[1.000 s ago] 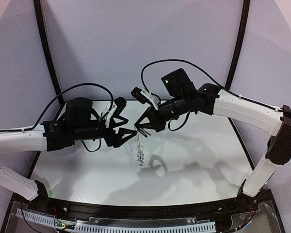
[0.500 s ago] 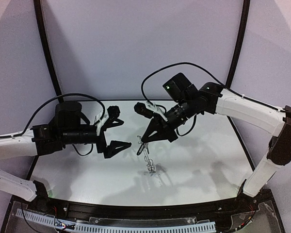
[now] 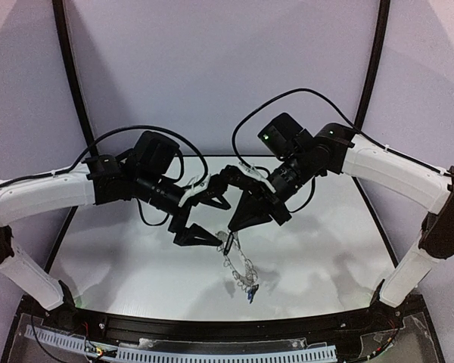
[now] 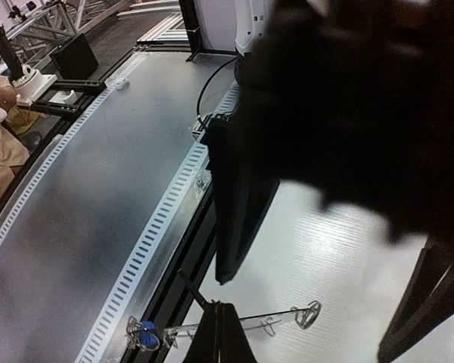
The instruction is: Put the keys on the keyring
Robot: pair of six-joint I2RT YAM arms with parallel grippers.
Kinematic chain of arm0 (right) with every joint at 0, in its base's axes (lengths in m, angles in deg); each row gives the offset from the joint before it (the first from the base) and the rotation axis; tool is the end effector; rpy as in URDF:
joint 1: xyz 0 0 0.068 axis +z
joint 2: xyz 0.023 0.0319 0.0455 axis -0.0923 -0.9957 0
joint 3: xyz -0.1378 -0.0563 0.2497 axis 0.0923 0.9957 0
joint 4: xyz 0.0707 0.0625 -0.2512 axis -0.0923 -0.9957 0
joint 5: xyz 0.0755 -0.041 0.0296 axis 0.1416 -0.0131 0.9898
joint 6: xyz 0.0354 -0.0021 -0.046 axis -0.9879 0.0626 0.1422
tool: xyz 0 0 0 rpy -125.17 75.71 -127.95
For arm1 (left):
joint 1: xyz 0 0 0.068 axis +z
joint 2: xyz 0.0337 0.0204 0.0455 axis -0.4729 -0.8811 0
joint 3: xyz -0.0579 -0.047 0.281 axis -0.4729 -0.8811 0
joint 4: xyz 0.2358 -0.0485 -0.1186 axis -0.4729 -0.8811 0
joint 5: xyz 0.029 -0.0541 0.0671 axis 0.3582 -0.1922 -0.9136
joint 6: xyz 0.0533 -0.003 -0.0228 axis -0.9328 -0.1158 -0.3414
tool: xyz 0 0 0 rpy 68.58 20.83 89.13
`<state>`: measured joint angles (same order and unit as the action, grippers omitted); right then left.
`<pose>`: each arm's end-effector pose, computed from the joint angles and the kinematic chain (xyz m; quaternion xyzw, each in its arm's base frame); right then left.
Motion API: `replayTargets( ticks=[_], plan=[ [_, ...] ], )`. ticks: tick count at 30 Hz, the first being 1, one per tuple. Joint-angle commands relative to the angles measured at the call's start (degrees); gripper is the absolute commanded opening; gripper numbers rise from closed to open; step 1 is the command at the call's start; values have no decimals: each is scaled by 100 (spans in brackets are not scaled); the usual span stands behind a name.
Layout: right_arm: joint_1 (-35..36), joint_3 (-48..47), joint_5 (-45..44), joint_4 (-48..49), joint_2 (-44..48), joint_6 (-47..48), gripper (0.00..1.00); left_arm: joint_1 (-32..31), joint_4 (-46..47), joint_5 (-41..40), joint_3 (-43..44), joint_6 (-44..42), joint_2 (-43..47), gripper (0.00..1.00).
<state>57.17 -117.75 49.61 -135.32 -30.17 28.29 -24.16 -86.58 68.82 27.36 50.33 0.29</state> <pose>0.1850 0.2884 0.3669 -0.7089 0.5066 0.4382 0.2211 0.1866 -0.2823 0.3347 0.6676 0.5350 -0.3502 0.3814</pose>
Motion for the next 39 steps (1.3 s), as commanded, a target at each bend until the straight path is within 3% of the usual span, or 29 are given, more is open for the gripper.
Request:
replayTargets(
  ticks=[1, 12, 26, 28, 33, 37, 39],
  plan=[
    [66, -280, 182, -5, 71, 224, 0, -8, -1588, 1154, 616, -882, -435, 92],
    [147, -412, 142, -12, 20, 426, 0, 0, -2033, 1500, 1448, -996, -1125, 58],
    [143, -333, -133, 488, -51, 222, 0, -9, -1919, 1737, 1395, -885, -1061, 50],
    [147, -376, -174, 474, -105, 201, 0, -9, -1912, 1744, 1399, -853, -1065, 43],
    [147, -279, -471, 440, -58, 137, 0, -1, -1905, 1630, 1380, -734, -1040, 3],
    [147, -112, -824, 321, 91, 91, 0, -6, -1653, 1357, 1206, -360, -948, 1],
    [147, 3, -989, 324, 198, 44, 0, -8, -1096, 1114, 958, 69, -862, 1]
  ],
)
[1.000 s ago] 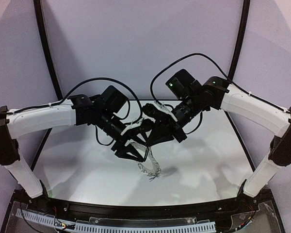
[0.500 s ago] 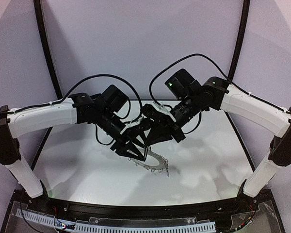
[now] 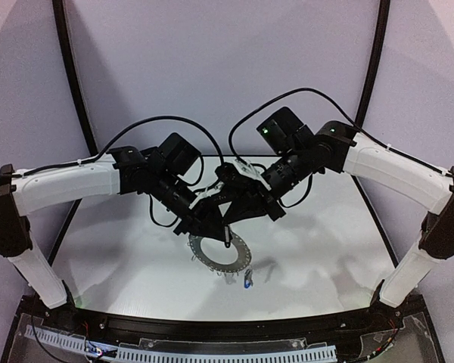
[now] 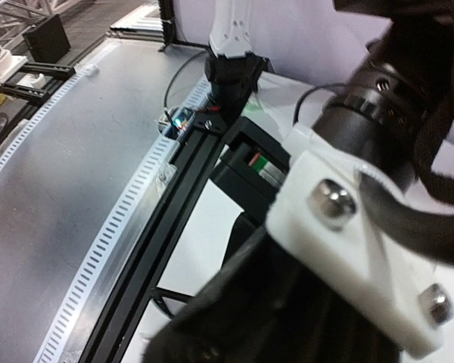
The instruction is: Put the keys on the keyring
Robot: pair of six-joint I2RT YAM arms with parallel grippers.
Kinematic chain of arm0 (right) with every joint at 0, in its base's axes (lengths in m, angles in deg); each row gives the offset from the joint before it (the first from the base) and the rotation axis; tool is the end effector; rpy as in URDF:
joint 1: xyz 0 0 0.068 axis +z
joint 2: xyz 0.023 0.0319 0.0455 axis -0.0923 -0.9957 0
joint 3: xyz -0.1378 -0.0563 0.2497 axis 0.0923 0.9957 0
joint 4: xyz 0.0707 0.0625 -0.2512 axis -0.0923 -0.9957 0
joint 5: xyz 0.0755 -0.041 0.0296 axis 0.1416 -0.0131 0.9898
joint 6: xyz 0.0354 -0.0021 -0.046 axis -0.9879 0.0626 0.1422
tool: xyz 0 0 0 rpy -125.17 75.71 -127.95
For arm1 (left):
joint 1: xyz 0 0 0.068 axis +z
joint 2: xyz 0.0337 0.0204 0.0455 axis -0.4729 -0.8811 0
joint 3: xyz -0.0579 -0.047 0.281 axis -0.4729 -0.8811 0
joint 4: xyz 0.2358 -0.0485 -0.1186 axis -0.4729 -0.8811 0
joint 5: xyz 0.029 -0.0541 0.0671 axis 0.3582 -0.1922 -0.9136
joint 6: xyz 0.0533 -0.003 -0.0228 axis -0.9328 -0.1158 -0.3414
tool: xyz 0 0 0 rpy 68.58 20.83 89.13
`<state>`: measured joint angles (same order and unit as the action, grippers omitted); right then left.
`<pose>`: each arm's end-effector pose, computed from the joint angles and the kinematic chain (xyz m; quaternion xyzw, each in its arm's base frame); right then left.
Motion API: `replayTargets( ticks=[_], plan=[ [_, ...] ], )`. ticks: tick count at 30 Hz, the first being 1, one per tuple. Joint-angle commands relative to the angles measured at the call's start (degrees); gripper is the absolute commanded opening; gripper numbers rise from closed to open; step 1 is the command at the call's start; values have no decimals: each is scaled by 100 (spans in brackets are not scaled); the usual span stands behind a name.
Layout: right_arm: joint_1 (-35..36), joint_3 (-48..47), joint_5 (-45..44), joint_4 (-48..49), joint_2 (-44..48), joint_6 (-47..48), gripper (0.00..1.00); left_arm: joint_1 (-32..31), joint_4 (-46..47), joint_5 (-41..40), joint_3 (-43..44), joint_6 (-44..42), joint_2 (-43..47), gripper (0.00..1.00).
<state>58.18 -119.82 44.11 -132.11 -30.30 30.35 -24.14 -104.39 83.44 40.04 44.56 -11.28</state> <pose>0.1867 0.2962 0.3784 -0.7290 0.4886 0.3931 0.2744 0.1995 -0.3114 0.3230 0.6994 0.5099 -0.4398 0.2397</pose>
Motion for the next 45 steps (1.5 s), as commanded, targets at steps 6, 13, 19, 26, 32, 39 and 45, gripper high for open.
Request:
replayTargets(
  ticks=[6, 13, 19, 26, 32, 39, 45],
  plan=[
    [60, 624, -1241, 374, 493, -458, 0, -6, 1815, -1041, -912, 1831, 722, 1],
    [316, 1398, -1868, 1465, 746, -590, 0, -8, 3416, -2215, -1632, 3430, 1176, 1],
    [647, 1939, -3219, 3402, 699, -1602, 0, -11, 3360, -2389, -1546, 3758, 1140, 1],
    [659, 2340, -4658, 4459, 1177, -2750, 0, -9, 3125, -2582, -1778, 3414, 1126, 1],
    [659, 2380, -5037, 4469, 1359, -2931, 0, -11, 2729, -2530, -1890, 3296, 1078, 1],
    [644, 2149, -4704, 4009, 1383, -2942, 0, -9, 2219, -2240, -1928, 2932, 1046, 1],
    [516, 1568, -3617, 2826, 1342, -2912, 0, -7, 1756, -2335, -2017, 2545, 1081, 8]
  ],
)
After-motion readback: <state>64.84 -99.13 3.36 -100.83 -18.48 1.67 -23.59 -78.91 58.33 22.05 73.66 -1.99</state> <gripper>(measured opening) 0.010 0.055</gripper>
